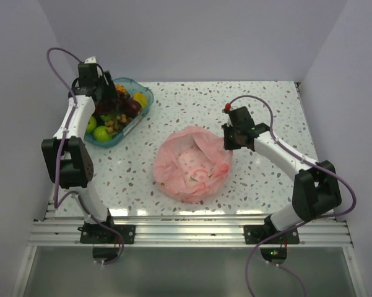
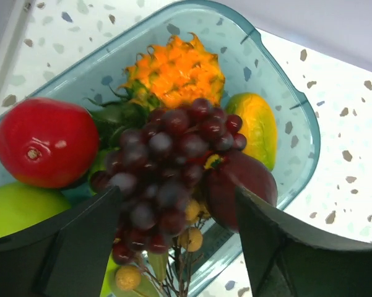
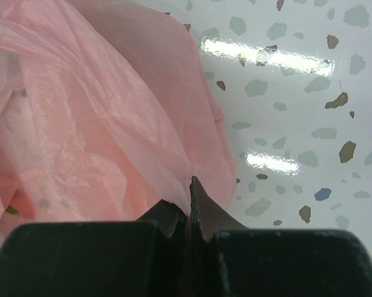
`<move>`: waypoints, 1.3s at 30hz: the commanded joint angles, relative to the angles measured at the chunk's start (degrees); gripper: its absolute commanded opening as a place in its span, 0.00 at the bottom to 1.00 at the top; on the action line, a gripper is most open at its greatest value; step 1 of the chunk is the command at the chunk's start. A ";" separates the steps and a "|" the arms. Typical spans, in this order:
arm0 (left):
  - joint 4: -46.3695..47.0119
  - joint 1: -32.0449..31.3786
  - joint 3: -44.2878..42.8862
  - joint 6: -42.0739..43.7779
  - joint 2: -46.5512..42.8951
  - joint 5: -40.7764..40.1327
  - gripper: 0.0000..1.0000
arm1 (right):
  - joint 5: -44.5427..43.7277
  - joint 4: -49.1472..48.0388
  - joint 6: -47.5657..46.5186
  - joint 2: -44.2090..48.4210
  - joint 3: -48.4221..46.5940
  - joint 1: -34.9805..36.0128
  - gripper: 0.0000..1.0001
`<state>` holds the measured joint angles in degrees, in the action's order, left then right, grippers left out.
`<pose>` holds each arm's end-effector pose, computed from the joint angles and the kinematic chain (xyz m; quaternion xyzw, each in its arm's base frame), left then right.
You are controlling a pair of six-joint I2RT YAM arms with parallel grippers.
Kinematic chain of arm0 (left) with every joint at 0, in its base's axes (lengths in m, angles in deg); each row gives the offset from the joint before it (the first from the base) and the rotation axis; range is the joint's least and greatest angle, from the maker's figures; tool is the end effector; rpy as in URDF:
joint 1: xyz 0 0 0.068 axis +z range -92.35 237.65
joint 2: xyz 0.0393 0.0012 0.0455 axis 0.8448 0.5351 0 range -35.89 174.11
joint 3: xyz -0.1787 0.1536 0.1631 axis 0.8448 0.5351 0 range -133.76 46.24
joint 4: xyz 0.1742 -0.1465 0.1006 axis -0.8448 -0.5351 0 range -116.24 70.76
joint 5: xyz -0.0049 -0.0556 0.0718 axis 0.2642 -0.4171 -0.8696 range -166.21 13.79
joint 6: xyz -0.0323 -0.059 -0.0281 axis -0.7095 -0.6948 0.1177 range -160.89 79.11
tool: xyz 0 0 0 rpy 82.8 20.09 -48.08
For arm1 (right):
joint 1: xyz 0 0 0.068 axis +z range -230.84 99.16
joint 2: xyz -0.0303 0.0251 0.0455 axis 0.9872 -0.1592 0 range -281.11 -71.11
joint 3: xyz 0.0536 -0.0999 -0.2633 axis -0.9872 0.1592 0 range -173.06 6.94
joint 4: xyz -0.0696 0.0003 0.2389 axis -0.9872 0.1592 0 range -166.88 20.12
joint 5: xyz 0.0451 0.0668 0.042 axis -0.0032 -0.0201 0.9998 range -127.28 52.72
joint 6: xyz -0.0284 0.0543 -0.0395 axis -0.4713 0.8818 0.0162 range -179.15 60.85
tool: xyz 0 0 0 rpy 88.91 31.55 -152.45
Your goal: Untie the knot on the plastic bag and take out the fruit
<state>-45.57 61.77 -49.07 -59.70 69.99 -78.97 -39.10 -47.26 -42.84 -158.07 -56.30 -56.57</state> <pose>0.4410 0.0346 0.3168 -0.1883 0.8743 -0.0357 0.4459 0.2940 0.1304 0.2453 -0.0609 0.9472 0.0949 0.3002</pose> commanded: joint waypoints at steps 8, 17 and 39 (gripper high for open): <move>1.90 -2.00 12.59 -3.34 -15.78 7.16 0.99 | -0.46 1.57 -1.63 2.58 -1.53 0.25 0.06; -0.31 -18.78 26.30 -10.36 -31.08 4.70 0.99 | -2.66 7.81 -6.73 3.90 -8.11 1.92 0.66; 3.21 -38.22 45.12 -22.85 -33.82 -0.75 0.99 | -16.98 8.00 -21.16 -11.12 -20.17 18.18 0.99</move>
<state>-45.79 24.87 -5.59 -80.31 35.52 -79.45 -53.90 -37.97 -62.75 -167.62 -76.39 -38.73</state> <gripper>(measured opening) 0.991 0.986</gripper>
